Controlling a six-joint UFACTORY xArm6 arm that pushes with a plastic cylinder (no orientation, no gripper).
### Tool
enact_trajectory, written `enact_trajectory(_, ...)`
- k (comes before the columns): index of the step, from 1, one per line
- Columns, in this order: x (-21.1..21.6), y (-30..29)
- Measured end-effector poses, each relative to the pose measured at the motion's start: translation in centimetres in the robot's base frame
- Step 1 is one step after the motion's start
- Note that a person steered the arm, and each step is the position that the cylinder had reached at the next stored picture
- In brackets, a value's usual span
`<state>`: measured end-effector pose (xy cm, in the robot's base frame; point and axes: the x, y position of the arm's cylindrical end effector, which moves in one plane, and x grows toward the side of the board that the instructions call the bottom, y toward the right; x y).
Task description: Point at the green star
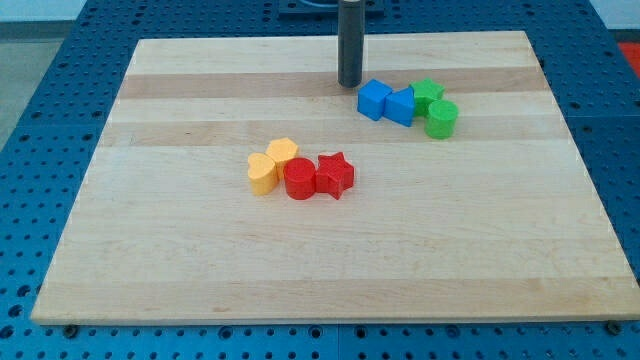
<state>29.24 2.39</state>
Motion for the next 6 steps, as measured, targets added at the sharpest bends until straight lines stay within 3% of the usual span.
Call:
enact_trajectory(4, 1.4, 1.5)
enact_trajectory(6, -0.3, 7.0)
